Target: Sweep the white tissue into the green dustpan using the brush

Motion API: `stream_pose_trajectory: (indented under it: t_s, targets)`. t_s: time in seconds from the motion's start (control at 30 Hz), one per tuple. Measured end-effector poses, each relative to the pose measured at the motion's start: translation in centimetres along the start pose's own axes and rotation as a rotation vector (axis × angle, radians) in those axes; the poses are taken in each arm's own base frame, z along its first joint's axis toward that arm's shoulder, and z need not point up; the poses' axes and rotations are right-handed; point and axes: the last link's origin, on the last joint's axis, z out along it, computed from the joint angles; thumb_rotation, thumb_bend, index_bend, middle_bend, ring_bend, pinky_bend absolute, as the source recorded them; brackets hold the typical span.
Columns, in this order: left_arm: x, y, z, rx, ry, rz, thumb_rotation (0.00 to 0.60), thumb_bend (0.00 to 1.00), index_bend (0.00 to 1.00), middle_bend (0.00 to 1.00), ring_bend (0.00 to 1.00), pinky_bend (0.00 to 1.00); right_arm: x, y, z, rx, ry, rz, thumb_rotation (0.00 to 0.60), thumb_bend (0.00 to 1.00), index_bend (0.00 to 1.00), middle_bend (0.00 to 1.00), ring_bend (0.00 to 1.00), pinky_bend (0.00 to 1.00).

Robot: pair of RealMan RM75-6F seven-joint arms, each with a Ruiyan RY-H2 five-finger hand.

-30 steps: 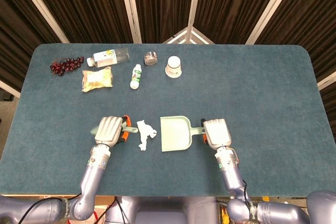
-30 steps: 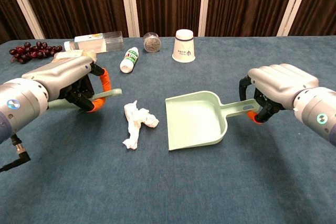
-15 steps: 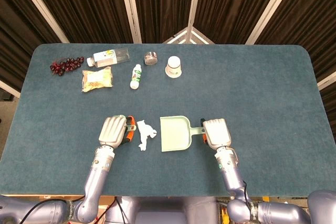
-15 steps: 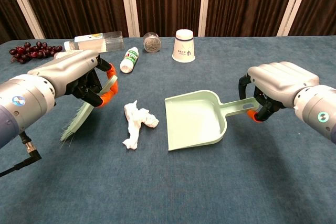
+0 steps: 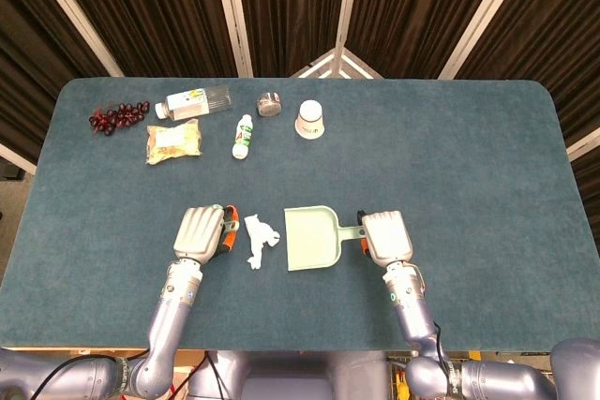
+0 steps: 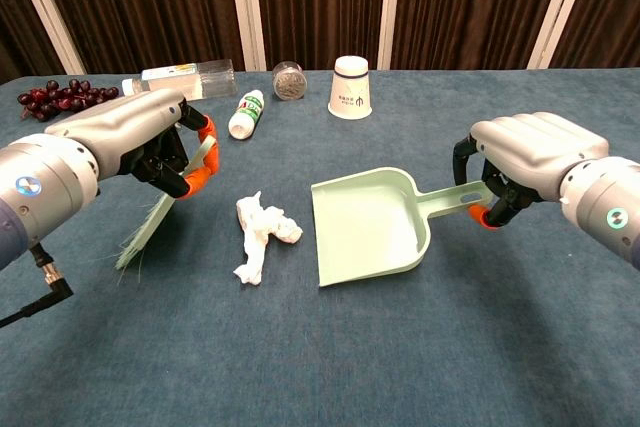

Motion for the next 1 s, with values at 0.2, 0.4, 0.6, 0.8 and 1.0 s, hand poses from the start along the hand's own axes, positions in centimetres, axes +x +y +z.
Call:
stream_pose_trajectory:
  t_s: [0.2,0.4,0.6,0.8,1.0]
  targets:
    - [-0.03,-0.3,-0.04,0.005,-0.008,0.043,0.6,1.0,0.78,1.0,0.97,1.0,0.04,0.08,0.04,-0.003,-0.003,0.0,0.6,0.39,0.52,0.88,0.87,0.91]
    - [-0.02,-0.09,-0.07,0.014,-0.01,0.04,0.6,1.0,0.8,1.0,0.99,1.0,0.06,0.17,0.04,-0.004,-0.002,0.002,0.6,0.39,0.52,0.88,0.87,0.91]
    - [0.12,0.24,-0.16,-0.002,-0.001,0.029,0.6,0.87,0.75,0.97,0.99,1.0,0.05,0.21,0.03,-0.004,-0.001,0.004,0.6,0.39,0.52,0.88,0.87,0.91]
    - [0.12,-0.02,-0.32,-0.016,-0.003,0.054,0.6,0.82,0.86,1.0,1.0,1.0,0.0,0.2,-0.03,-0.004,-0.002,0.008,0.6,0.39,0.52,0.88,0.87,0.91]
    - [0.02,-0.21,-0.29,-0.009,-0.009,0.067,0.6,0.8,0.88,1.0,1.0,1.0,0.2,0.04,-0.05,-0.003,0.001,0.007,0.6,0.39,0.52,0.88,0.87,0.91]
